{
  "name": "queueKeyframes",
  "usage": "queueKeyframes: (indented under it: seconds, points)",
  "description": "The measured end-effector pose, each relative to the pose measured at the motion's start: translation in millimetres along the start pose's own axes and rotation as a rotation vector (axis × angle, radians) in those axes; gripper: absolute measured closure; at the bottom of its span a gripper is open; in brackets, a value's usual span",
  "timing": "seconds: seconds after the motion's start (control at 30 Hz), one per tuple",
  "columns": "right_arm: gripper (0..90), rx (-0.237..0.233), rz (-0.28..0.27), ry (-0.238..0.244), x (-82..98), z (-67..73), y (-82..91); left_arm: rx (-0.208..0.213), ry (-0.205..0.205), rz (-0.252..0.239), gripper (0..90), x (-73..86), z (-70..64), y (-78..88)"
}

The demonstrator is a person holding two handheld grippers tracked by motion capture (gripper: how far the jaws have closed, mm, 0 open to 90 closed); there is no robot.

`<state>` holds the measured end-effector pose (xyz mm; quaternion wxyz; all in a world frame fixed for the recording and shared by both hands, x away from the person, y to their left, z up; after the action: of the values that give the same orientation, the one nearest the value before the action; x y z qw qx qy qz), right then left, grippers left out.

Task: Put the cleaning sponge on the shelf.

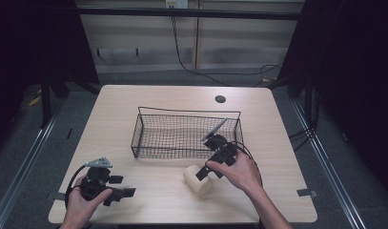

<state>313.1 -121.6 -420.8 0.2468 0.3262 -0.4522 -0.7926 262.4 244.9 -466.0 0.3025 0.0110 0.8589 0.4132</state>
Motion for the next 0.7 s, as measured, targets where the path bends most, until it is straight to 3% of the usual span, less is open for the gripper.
queueKeyframes:
  seconds: [0.33, 0.7]
  points:
    - [23.0, -0.007, 0.044, 0.0, -4.7, -1.6, -12.2, 0.002, -0.002, 0.004, 20.3, -0.2, -0.4, -0.2]
    - [23.2, -0.016, 0.088, 0.002, -10.2, -1.6, -25.7, 0.004, -0.003, 0.004, 20.4, -0.1, -0.3, 0.1]
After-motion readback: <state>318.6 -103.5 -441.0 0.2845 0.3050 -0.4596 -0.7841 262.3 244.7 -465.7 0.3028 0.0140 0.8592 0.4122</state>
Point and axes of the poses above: each handheld gripper's, and its own axes: y roughly backward along the jaws, x roughly out of its underside, z roughly to its left, the point moved 1 cm from there along -y, roughly forward along the jaws, and after that the axes turned 12 degrees about y, right-handed, at the moved point
